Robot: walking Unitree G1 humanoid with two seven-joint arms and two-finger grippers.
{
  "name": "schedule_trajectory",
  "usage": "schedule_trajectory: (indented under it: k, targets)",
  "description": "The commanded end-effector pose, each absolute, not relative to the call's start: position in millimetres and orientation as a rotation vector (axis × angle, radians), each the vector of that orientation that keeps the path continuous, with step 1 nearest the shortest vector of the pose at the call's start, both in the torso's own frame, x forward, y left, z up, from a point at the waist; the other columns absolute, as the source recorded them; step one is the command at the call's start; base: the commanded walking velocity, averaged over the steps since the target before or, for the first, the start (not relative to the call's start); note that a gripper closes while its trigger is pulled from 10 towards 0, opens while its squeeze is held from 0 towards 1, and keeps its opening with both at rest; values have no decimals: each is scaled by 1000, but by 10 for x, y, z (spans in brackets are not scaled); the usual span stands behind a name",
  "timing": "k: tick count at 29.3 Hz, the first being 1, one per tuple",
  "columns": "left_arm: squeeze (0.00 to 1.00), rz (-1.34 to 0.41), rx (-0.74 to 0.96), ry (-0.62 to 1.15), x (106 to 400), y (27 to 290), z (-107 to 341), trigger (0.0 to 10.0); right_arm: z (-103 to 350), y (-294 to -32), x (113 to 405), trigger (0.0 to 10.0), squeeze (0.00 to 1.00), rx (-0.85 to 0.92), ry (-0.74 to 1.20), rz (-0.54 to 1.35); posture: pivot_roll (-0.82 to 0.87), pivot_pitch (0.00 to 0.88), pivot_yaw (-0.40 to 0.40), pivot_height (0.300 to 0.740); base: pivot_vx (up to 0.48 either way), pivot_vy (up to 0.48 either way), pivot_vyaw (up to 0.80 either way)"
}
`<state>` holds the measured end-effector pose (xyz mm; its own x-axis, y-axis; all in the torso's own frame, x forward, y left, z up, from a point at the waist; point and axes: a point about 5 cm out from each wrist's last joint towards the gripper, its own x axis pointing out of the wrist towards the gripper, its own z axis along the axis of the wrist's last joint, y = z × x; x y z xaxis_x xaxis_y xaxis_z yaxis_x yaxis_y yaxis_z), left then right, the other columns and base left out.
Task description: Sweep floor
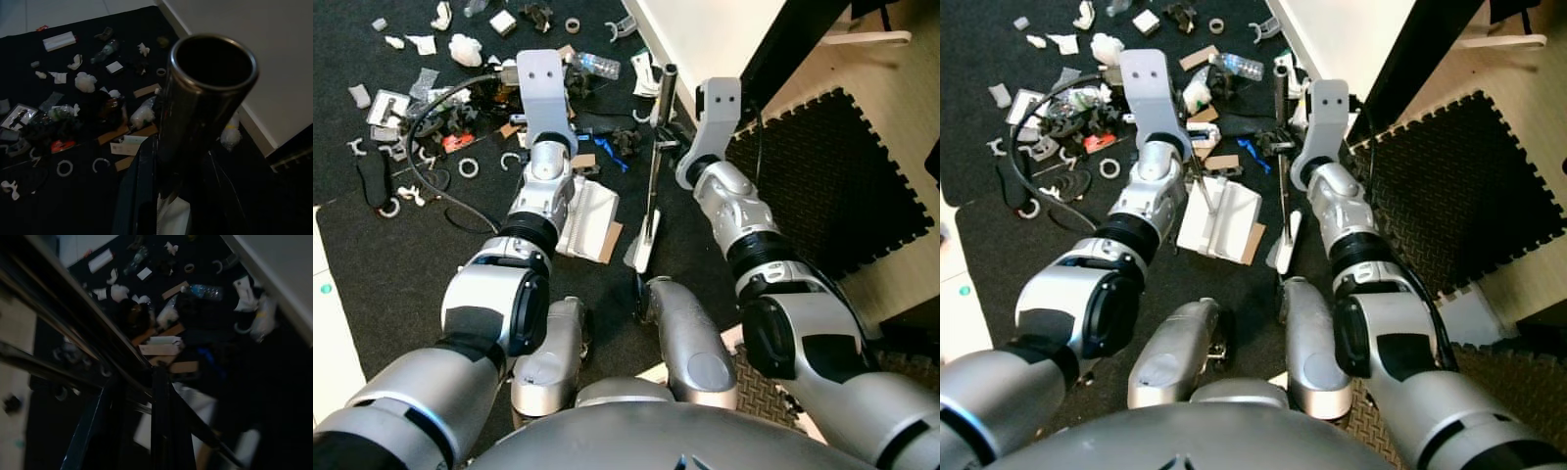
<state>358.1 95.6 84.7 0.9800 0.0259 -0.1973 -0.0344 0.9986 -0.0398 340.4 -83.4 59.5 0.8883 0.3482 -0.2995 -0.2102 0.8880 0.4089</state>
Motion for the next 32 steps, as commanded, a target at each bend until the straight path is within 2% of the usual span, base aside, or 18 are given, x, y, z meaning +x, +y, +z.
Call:
schedule_trajectory:
  k: [1,8,17,26,32]
  targets:
    - [0,25,-71,283,3491,943,670,10000,330,-631,3211,10000,0,538,518,270,-3,205,-1,740,0,0,0]
    - [0,36,-69,282,3486,973,659,10000,459,-414,3271,10000,0,717,492,276,17,194,-13,740,0,0,0]
    - [0,47,-71,282,3477,993,648,10000,552,-264,3297,10000,0,756,489,352,31,188,-25,740,0,0,0]
    - [0,43,-72,280,3471,970,648,10000,696,-55,3313,10000,0,940,470,430,36,190,-25,740,0,0,0]
    - [0,53,-73,278,3465,1010,640,10000,768,-20,3334,10000,0,968,451,497,45,194,-28,740,0,0,0]
